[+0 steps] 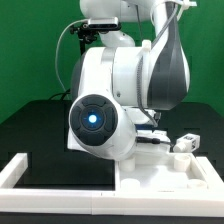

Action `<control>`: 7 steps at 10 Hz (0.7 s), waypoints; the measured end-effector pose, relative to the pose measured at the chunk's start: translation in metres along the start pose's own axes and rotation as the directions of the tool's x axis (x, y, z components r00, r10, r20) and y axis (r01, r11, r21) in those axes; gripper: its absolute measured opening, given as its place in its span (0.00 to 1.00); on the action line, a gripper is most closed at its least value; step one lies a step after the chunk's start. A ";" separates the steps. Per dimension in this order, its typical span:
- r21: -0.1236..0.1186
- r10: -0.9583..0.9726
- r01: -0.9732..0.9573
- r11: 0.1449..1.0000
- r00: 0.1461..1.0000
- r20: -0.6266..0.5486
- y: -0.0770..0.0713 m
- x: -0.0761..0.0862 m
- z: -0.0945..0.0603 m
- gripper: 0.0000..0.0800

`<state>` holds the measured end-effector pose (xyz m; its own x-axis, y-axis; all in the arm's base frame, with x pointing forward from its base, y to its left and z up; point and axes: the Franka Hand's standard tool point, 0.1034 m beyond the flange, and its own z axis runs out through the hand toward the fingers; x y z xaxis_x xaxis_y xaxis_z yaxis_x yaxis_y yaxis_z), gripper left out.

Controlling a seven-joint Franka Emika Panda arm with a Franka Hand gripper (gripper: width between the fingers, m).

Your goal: Assemble one leg

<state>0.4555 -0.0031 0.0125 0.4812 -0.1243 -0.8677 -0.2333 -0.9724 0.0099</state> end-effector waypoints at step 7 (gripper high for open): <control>0.009 -0.045 0.051 0.999 0.937 -0.347 -0.017 -0.035 -0.105 0.36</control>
Offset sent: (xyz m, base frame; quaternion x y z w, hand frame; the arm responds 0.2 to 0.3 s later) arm 0.0526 0.0023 0.0895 0.0338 0.1543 -0.0169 0.9873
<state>0.5315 -0.0026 0.0945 0.7542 -0.1414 -0.6413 -0.2159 -0.9756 -0.0388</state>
